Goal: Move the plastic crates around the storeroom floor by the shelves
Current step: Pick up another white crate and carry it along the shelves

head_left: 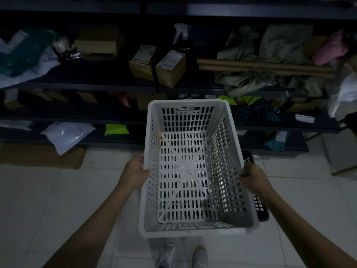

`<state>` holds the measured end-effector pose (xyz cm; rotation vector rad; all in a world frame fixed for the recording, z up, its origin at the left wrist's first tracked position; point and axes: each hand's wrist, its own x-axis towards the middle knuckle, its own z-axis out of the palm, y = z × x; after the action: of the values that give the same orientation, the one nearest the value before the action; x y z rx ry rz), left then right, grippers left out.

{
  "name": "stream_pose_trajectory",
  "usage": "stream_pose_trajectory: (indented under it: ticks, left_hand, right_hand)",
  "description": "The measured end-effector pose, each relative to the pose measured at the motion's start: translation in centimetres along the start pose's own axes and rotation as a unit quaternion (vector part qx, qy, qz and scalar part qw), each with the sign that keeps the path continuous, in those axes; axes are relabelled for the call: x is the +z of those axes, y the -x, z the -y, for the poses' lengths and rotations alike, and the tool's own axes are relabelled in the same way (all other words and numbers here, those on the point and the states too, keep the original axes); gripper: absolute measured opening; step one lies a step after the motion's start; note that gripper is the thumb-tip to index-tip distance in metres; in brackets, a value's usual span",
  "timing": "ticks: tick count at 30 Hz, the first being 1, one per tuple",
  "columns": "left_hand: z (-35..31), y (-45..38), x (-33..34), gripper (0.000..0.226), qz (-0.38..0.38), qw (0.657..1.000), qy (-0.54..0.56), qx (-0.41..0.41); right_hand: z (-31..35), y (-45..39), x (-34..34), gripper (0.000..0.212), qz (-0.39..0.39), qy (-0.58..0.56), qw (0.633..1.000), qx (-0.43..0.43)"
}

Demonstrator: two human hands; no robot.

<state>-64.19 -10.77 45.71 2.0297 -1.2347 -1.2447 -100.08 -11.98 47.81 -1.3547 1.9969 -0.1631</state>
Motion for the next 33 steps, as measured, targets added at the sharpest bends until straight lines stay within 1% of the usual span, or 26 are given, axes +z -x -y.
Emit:
stream_pose_trajectory:
  ticks: [3, 4, 6, 7, 8, 9, 11, 12, 14, 16, 19, 21, 24, 26, 29, 33]
  left_hand:
    - [0.0, 0.0, -0.1, 0.05, 0.004, 1.0, 0.012, 0.0]
    - [-0.2, 0.1, -0.1, 0.052, 0.003, 1.0, 0.012, -0.003]
    - [-0.6, 0.7, 0.2, 0.052, -0.004, 1.0, 0.0, -0.007]
    - [-0.7, 1.0, 0.4, 0.049, -0.01, 1.0, -0.026, 0.001]
    - [-0.7, 1.5, 0.6, 0.044, -0.019, 0.997, -0.076, 0.016]
    - [-0.8, 2.0, 1.0, 0.04, -0.032, 0.988, -0.146, 0.033]
    - [-1.0, 3.1, 1.6, 0.041, -0.075, 0.952, -0.293, 0.052]
    - [-1.2, 3.5, 2.1, 0.046, -0.095, 0.931, -0.346, 0.066]
    - [-1.8, 4.5, 3.0, 0.056, -0.103, 0.906, -0.398, 0.097]
    - [-2.8, 5.7, 3.7, 0.054, -0.101, 0.905, -0.397, 0.117]
    - [-4.4, 7.1, 4.5, 0.052, -0.096, 0.915, -0.371, 0.127]
    - [-4.8, 7.8, 4.9, 0.053, -0.096, 0.916, -0.366, 0.134]
    - [-5.1, 8.6, 5.5, 0.052, -0.099, 0.915, -0.361, 0.153]
    - [-5.7, 9.4, 6.3, 0.053, -0.093, 0.912, -0.358, 0.175]
    - [-6.3, 10.4, 7.5, 0.054, -0.087, 0.909, -0.354, 0.204]
    - [-6.5, 11.3, 9.1, 0.057, -0.071, 0.914, -0.326, 0.232]
  right_hand:
    - [-0.6, -0.4, -0.2, 0.029, 0.018, 0.005, 1.0, -0.006]
    - [-0.6, -0.4, -0.4, 0.029, 0.023, 0.005, 1.0, -0.01]
    - [-0.7, -0.1, -0.7, 0.036, 0.029, 0.012, 0.999, -0.032]
    - [-0.8, -0.1, -0.7, 0.038, 0.031, 0.017, 0.999, -0.041]
    - [-0.9, 0.1, -0.7, 0.039, 0.036, 0.025, 0.998, -0.048]
    - [-1.0, 0.2, -0.7, 0.035, 0.038, 0.037, 0.997, -0.053]
    - [-1.5, 0.4, -1.1, 0.012, 0.031, 0.053, 0.996, -0.069]
    - [-1.8, 0.6, -1.2, 0.011, 0.02, 0.051, 0.995, -0.077]
    - [-1.9, 1.1, -1.7, 0.028, -0.007, 0.051, 0.993, -0.107]
    - [-1.5, 2.1, -2.4, 0.035, -0.032, 0.05, 0.988, -0.144]
    - [-1.0, 3.3, -3.4, 0.046, -0.046, 0.05, 0.983, -0.169]
    - [-0.6, 4.2, -4.1, 0.053, -0.052, 0.054, 0.98, -0.184]
    - [-0.1, 5.9, -4.6, 0.049, -0.044, 0.016, 0.975, -0.215]
    - [-0.6, 6.5, -4.5, 0.052, -0.047, -0.001, 0.973, -0.226]
    - [-1.0, 7.8, -4.6, 0.057, -0.062, -0.006, 0.974, -0.22]
    - [-1.4, 9.5, -4.9, 0.062, -0.088, 0.001, 0.977, -0.196]
